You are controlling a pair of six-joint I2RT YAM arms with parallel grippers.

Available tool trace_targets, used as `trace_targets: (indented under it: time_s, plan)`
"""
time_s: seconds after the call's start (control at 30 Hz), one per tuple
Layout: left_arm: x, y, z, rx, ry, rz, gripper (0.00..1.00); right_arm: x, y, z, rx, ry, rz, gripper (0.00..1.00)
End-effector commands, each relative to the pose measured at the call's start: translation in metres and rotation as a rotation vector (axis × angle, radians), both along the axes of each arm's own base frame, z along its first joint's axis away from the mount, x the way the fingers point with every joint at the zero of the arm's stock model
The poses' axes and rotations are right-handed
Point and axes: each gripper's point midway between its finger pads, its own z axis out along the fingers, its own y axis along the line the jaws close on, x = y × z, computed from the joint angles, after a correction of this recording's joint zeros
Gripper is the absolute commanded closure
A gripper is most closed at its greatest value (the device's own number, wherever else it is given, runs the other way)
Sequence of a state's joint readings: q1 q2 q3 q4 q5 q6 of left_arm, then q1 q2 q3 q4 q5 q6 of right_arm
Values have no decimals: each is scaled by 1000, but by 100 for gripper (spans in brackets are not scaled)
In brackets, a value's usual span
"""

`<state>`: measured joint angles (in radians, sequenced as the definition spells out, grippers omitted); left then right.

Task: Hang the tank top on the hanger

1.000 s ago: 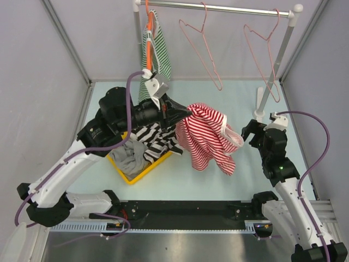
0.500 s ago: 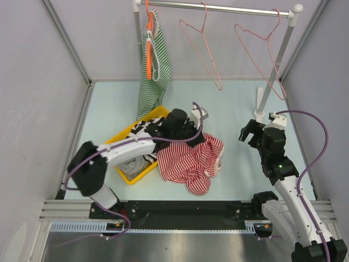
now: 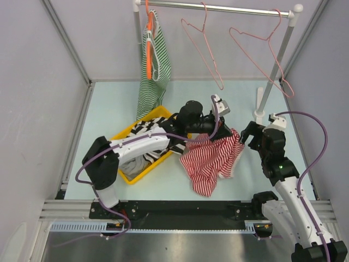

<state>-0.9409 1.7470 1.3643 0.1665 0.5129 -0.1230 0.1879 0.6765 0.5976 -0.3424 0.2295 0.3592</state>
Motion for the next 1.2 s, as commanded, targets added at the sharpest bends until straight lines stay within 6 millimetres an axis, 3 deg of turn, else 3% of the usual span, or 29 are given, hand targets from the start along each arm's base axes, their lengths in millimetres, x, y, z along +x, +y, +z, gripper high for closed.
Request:
trace_targets:
  time_s: [0.0,0.03,0.07,0.1,0.13,0.17,0.2,0.27,0.3,0.37,0.4,0.5,0.53,0.6,0.77,0.87,0.97,1.0,1.03,1.13,1.17]
  plan:
    - [43,-2,-25,75,-61,75,72,0,-1,16,30,-34,-21,0]
    - [53,6,-41,124,-19,113,55,-1,0,16,39,-33,-21,0]
    - [66,13,-42,139,-11,196,24,-2,2,11,56,-18,-24,0]
    - [69,21,-51,162,-8,240,7,-4,4,8,68,-10,-16,0]
    - [67,25,-50,170,-25,266,1,-4,5,4,76,-3,-17,0]
    - [66,34,-29,152,-73,304,1,-6,7,-2,88,7,-19,1]
    - [70,49,-41,202,-87,389,1,-7,7,-6,95,19,-20,1]
    - [53,63,-26,200,-99,449,0,-8,10,-15,108,43,-20,1]
    - [44,77,-48,254,-69,492,1,-9,12,-19,126,58,-25,2]
    - [12,80,-61,239,47,487,1,-11,16,-27,138,90,-27,3]
    - [-4,90,-94,296,110,478,0,-10,15,-36,144,120,-55,4]
    - [-47,92,-144,375,244,441,0,-13,15,-59,148,211,-105,6]
    - [-61,87,-152,388,278,422,1,-15,17,-64,147,236,-110,7]
    - [-78,82,-167,423,303,397,0,-17,20,-74,137,274,-115,7]
    - [-89,82,-196,485,379,424,1,-21,29,-78,149,285,-114,7]
    - [-88,83,-216,528,379,426,11,-22,34,-75,161,268,-94,7]
    - [-79,82,-228,565,338,438,63,-21,37,-74,154,267,-82,7]
    - [-71,83,-228,568,322,450,92,-22,36,-74,151,271,-82,7]
    - [-63,81,-222,554,308,466,100,-22,37,-73,149,270,-78,7]
    - [-27,83,-187,515,218,524,100,-25,36,-75,140,280,-76,7]
    - [-13,78,-162,478,184,544,100,-25,36,-74,140,277,-79,7]
